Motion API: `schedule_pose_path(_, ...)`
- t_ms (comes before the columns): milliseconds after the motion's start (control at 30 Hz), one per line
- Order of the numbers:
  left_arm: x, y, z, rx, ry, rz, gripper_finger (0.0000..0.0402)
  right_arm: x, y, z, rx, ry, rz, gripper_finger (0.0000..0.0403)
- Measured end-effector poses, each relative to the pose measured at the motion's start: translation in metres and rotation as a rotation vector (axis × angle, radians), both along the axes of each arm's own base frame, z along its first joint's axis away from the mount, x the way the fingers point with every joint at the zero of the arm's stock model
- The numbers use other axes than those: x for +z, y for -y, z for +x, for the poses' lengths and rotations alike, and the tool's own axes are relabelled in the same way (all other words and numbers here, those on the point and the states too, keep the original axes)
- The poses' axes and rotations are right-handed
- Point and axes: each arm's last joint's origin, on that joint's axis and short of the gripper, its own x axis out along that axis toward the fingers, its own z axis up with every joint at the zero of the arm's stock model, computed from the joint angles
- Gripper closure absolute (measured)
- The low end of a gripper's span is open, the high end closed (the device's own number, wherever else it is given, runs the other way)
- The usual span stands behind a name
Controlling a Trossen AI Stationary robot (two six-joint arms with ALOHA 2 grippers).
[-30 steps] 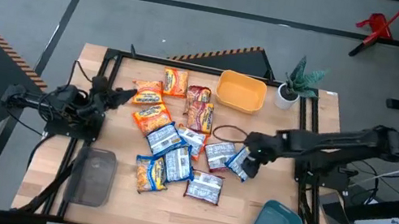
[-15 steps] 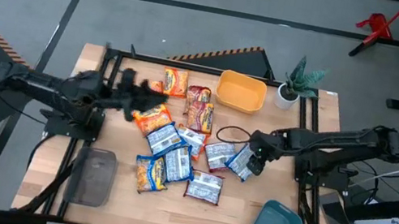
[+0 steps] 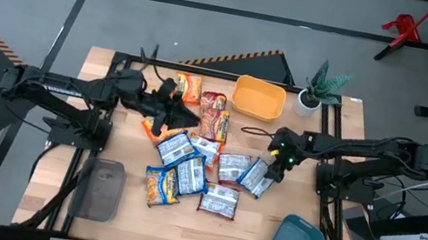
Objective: Sort Maruchan noodles
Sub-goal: Put the blue noodle pack into the blue bin
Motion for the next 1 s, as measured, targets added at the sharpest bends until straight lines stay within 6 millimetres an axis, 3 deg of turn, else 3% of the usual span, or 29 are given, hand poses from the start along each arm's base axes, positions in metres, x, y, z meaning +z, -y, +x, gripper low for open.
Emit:
schedule_pose_path(167,-0.013,-0.001,0.005,0.002,-0.097,0.017,0.0278,-0.003,-0.001,0.0,0.03,0.038,0.006,0.0062)
schedule_pose_path(467,-0.026,-0.002,0.016,-0.013,-0.165,0.023,0.0278,-0.007,0.0,0.012,0.096,0.147,0.033,0.0122)
schedule_pose_path(733,-0.029,-0.002,0.018,0.007,-0.18,0.031,0.0278,-0.02,-0.004,0.018,0.181,0.132,0.144,0.0226)
schedule_pose_path(1000,-0.029,-0.003,0.018,0.019,-0.179,0.032,0.0278,-0.014,-0.003,0.025,0.183,0.137,0.143,0.0309)
